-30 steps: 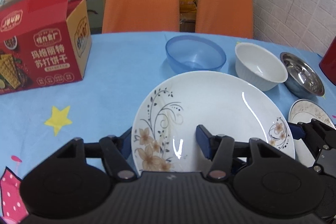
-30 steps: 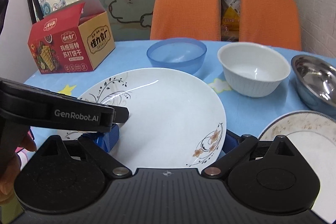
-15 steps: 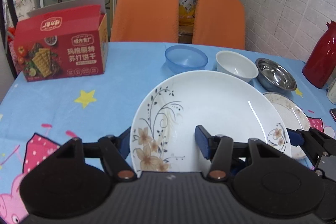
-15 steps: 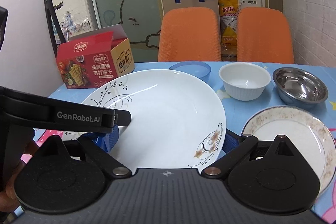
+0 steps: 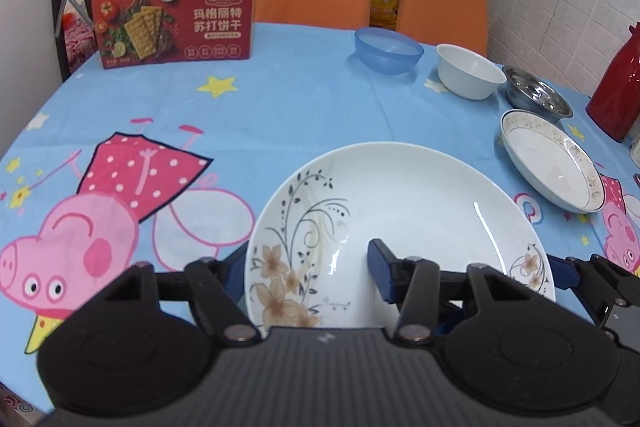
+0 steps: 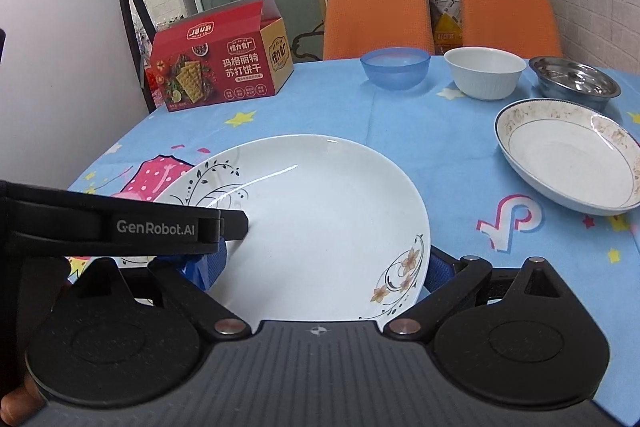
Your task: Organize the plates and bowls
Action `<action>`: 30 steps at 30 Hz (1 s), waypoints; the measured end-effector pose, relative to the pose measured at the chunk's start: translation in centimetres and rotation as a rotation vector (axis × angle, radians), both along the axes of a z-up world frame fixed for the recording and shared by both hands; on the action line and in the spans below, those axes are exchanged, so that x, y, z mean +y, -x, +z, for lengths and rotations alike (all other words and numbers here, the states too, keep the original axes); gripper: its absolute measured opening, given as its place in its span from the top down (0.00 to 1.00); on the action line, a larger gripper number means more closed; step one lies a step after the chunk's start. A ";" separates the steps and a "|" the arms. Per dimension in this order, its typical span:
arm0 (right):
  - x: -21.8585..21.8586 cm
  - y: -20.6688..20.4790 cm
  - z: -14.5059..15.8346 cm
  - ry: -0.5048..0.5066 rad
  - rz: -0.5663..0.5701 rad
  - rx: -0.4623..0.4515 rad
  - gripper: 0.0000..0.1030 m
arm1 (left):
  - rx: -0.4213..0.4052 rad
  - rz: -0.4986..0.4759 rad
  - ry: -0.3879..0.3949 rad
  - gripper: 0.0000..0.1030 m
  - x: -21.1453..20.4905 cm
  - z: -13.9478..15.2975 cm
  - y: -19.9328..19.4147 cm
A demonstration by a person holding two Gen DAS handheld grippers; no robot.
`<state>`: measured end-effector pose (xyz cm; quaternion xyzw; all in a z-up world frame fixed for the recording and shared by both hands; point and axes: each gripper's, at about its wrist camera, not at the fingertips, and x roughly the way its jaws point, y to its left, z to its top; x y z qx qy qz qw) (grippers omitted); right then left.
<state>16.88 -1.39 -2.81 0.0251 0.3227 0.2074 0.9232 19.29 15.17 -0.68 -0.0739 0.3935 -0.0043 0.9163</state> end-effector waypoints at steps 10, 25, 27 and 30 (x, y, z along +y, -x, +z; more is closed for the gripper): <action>0.0 -0.2 -1.4 0.070 -0.009 -0.057 0.18 | -0.068 -0.010 0.071 0.42 0.9 -0.2 0.3; -5.5 1.0 1.1 -0.044 -0.105 -0.097 0.18 | -0.103 -0.002 0.007 0.27 -1.3 2.7 0.3; -6.8 1.1 0.9 -0.055 -0.134 -0.088 0.18 | -0.107 -0.019 -0.014 0.26 -2.3 2.9 0.2; -8.9 1.2 0.6 -0.073 -0.183 -0.077 0.18 | -0.116 -0.049 -0.034 0.25 -3.9 3.4 -0.1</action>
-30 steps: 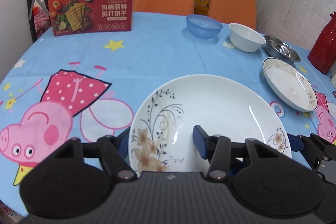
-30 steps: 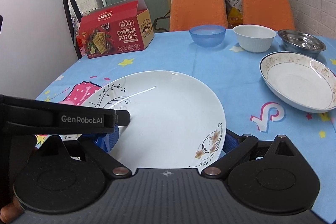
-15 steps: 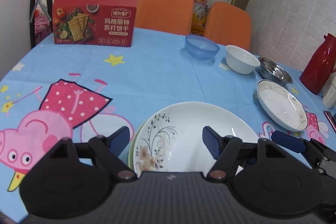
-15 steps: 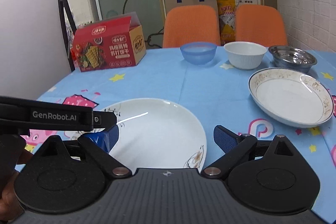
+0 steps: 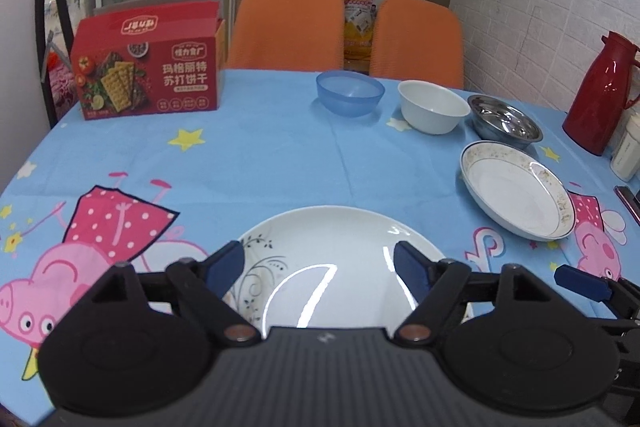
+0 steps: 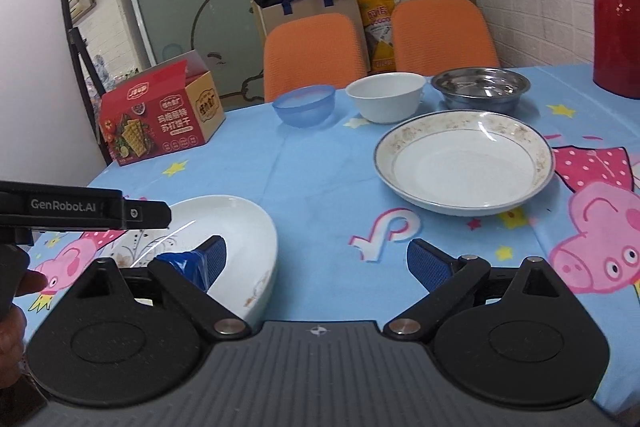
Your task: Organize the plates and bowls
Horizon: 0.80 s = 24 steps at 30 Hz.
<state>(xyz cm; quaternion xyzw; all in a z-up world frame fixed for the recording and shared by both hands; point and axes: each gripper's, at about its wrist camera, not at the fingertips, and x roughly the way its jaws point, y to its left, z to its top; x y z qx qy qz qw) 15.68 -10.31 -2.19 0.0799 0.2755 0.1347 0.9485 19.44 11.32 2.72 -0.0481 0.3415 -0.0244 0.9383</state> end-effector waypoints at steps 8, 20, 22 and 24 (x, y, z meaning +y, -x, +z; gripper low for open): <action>-6.4 -1.0 -0.2 -0.050 -0.145 0.010 0.18 | -0.002 -0.083 -0.042 0.25 -4.5 0.8 -2.6; -12.9 -7.9 -0.6 0.000 -0.229 0.047 0.18 | 0.149 -0.292 0.049 0.25 -10.7 -0.1 -14.0; -13.1 -9.2 -0.9 0.006 -0.214 0.066 0.18 | 0.182 -0.305 0.051 0.25 -12.1 -1.0 -15.9; -12.9 -10.1 -1.3 0.025 -0.205 0.081 0.18 | 0.214 -0.325 0.055 0.25 -13.3 -1.9 -17.6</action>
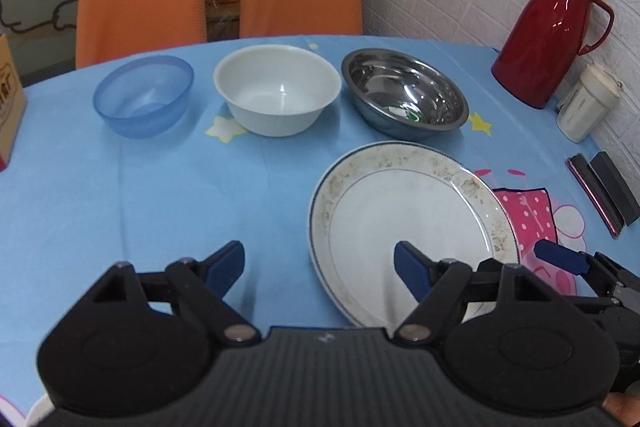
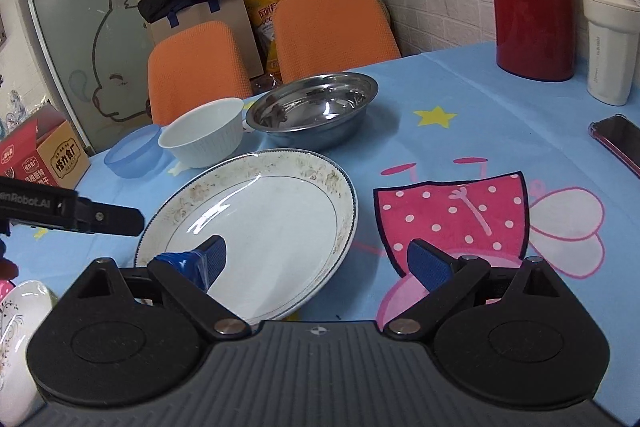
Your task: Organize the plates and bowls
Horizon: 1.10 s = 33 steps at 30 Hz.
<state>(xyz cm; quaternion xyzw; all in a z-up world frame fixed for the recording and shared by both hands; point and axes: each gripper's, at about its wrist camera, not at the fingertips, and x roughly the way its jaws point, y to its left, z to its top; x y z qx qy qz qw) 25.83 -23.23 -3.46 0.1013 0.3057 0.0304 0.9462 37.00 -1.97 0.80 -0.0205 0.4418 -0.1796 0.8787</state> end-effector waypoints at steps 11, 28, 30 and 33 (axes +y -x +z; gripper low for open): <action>1.0 -2.7 -1.2 -0.002 0.094 0.064 0.16 | 0.058 -0.026 -0.016 0.26 -2.7 -2.8 -2.9; 3.8 -2.3 -1.7 0.141 0.149 0.040 0.15 | -0.015 -0.030 -0.067 0.39 -4.0 -3.2 -1.9; 3.8 -2.4 -1.6 0.130 0.127 0.044 0.16 | -0.011 -0.021 -0.078 0.39 -4.3 -3.1 -1.8; 4.3 -2.5 -1.5 0.147 0.107 0.043 0.16 | 0.002 -0.009 -0.063 0.39 -4.0 -2.9 -2.0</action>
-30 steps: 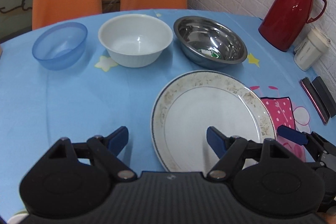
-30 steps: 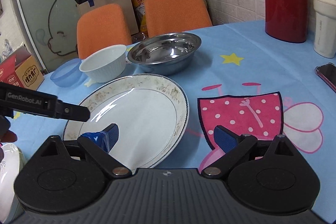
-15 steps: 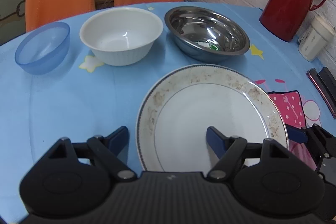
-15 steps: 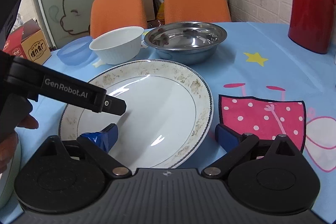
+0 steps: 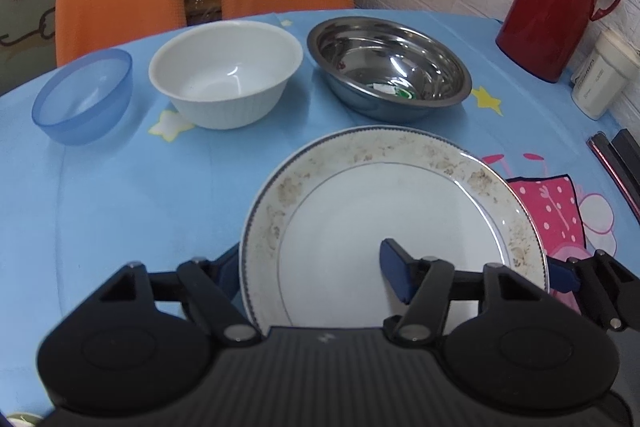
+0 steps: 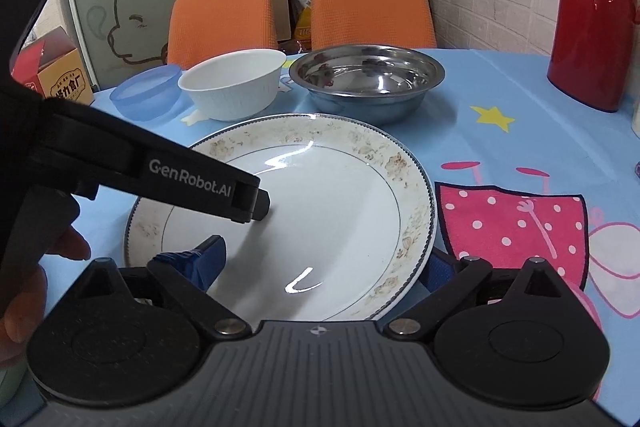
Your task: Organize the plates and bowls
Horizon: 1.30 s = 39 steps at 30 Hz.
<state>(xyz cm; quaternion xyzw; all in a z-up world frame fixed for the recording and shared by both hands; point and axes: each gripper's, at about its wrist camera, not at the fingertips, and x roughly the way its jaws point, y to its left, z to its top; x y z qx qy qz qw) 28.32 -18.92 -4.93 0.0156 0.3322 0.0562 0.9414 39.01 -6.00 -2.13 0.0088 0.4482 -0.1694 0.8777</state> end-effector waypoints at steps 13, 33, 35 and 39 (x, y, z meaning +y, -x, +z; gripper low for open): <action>1.1 1.4 1.2 -0.009 -0.010 -0.071 0.16 | -0.088 0.004 -0.016 0.40 0.7 2.0 2.1; 9.3 6.6 5.9 -0.050 0.115 -0.186 0.16 | -0.187 0.159 -0.013 0.40 11.8 7.7 10.7; 11.1 7.7 6.1 -0.058 0.145 -0.194 0.16 | -0.197 0.194 -0.019 0.40 13.7 7.9 12.6; 14.6 10.0 5.7 -0.061 0.207 -0.182 0.16 | -0.192 0.257 -0.039 0.40 17.1 7.3 16.1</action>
